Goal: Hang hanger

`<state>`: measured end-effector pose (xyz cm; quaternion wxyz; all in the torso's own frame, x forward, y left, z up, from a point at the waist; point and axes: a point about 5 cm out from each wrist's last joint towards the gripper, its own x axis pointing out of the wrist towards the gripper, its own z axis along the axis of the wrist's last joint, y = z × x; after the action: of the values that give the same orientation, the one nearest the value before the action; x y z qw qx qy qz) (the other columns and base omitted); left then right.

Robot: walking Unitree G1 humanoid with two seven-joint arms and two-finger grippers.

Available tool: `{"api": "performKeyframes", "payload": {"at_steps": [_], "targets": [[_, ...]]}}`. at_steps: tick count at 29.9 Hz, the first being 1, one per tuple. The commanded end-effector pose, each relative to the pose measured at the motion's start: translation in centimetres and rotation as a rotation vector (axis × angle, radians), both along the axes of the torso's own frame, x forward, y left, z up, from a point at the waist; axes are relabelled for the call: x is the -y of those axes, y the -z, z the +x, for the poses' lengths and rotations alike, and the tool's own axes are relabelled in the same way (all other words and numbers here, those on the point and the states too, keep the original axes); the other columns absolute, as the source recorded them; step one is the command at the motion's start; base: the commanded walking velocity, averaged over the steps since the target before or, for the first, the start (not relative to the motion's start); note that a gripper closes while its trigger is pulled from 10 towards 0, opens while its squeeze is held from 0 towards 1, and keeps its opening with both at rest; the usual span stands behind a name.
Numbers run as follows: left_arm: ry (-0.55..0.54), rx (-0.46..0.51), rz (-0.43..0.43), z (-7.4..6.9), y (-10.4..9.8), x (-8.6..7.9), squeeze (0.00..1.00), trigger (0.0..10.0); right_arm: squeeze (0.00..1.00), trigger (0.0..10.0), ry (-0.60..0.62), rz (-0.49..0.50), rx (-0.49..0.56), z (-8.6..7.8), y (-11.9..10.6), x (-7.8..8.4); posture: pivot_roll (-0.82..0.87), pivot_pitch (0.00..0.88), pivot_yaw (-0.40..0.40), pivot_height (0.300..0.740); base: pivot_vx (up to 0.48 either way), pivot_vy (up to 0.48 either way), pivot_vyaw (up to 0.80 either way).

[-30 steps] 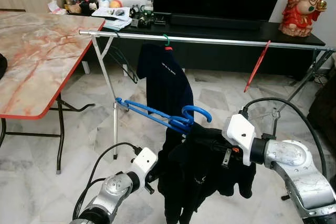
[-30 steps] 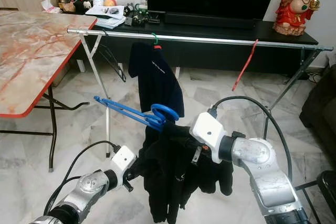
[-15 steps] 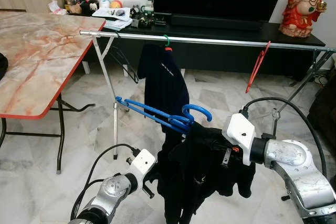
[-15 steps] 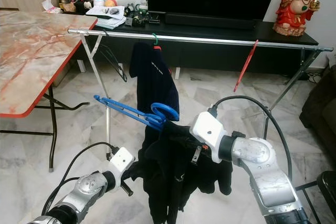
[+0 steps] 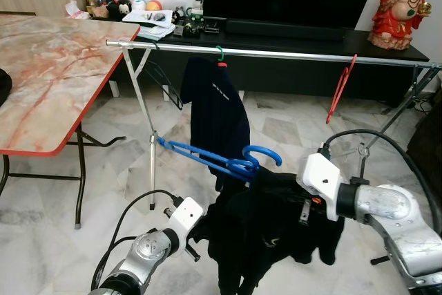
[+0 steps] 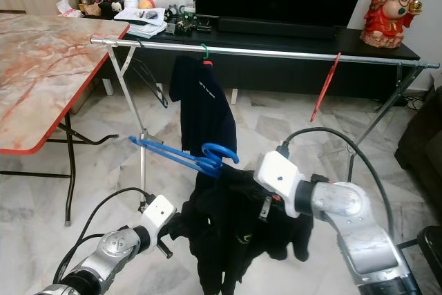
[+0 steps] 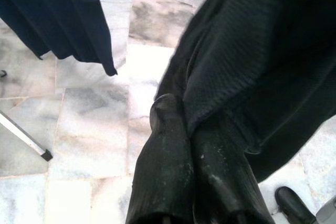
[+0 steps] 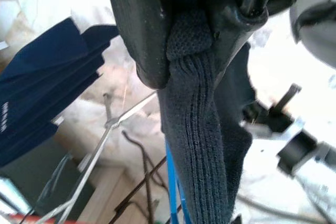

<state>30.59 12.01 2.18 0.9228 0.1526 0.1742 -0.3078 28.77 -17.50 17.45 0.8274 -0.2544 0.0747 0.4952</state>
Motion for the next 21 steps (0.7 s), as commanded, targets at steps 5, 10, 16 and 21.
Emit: {"api": "performKeyframes", "payload": {"at_steps": [5,10,16,21], "targets": [[-0.015,-0.025,0.044,-0.5,0.8,-0.5,0.00,0.0,0.00,0.0,-0.039,-0.057,-0.065,-1.1,0.3,2.8,-0.05,0.053,-0.057,0.740,0.000,0.000,0.00],[-0.029,-0.032,0.064,-0.6,1.0,-0.9,0.00,0.0,0.00,0.0,0.011,-0.105,-0.110,-1.3,0.7,5.8,-0.05,0.052,-0.052,0.740,0.000,0.000,0.00],[-0.030,-0.035,0.076,-0.6,1.1,-1.1,0.00,0.0,0.00,0.0,-0.060,-0.205,-0.241,-3.0,1.8,7.6,-0.06,0.052,-0.049,0.740,0.000,0.000,0.00],[-0.028,-0.036,0.084,-0.6,1.1,-1.1,0.00,0.0,0.00,0.0,-0.021,-0.289,-0.255,-2.8,2.4,8.9,-0.05,0.052,-0.048,0.740,0.000,0.000,0.00]]}}
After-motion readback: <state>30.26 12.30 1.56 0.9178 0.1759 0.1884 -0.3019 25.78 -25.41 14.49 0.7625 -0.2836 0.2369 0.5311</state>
